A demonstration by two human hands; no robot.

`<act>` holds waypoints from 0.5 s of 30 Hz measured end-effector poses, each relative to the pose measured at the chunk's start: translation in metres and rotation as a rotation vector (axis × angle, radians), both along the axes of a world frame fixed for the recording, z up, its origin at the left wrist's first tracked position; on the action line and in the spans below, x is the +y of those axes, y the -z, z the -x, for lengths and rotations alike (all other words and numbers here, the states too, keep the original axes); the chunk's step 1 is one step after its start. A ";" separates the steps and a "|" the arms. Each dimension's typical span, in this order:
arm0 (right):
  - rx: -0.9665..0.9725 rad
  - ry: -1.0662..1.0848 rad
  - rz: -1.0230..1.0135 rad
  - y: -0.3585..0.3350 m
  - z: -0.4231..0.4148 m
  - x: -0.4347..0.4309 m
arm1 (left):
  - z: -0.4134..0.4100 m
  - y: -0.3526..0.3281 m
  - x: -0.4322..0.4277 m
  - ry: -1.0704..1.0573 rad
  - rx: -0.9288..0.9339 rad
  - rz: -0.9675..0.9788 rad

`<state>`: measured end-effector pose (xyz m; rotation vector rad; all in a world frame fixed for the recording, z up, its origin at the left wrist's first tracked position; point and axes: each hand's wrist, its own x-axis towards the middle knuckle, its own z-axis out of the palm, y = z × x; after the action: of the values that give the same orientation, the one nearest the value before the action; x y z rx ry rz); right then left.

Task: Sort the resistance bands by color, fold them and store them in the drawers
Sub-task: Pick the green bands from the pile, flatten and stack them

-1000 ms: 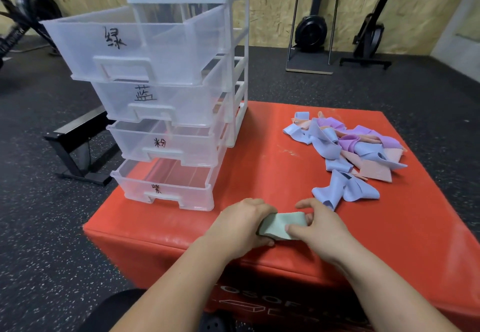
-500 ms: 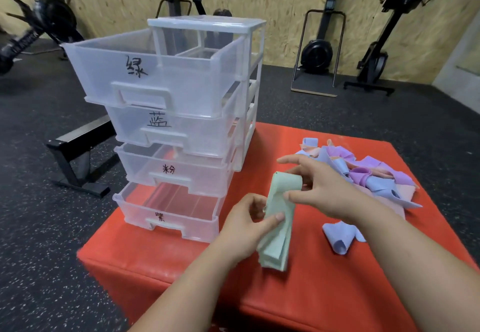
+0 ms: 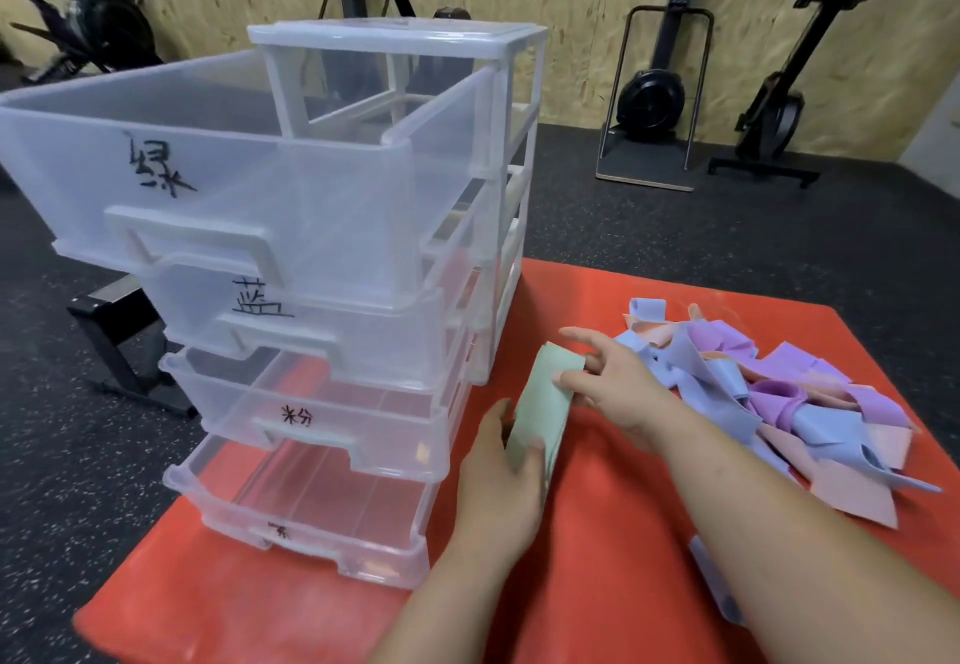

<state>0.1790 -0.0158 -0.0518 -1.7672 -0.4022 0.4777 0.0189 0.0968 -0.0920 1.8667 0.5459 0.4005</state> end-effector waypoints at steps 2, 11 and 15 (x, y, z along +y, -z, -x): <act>-0.004 0.007 -0.016 0.005 -0.016 0.010 | -0.007 0.004 0.001 -0.008 -0.008 0.015; -0.031 0.045 0.043 0.034 -0.059 0.023 | -0.024 0.027 -0.006 -0.004 -0.007 -0.368; -0.018 0.062 -0.004 0.032 -0.066 0.022 | -0.025 0.029 -0.010 0.006 -0.018 -0.395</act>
<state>0.2450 0.0057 -0.0838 -1.7757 -0.3597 0.4177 0.0439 0.0872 -0.1207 2.2386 0.4728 0.5515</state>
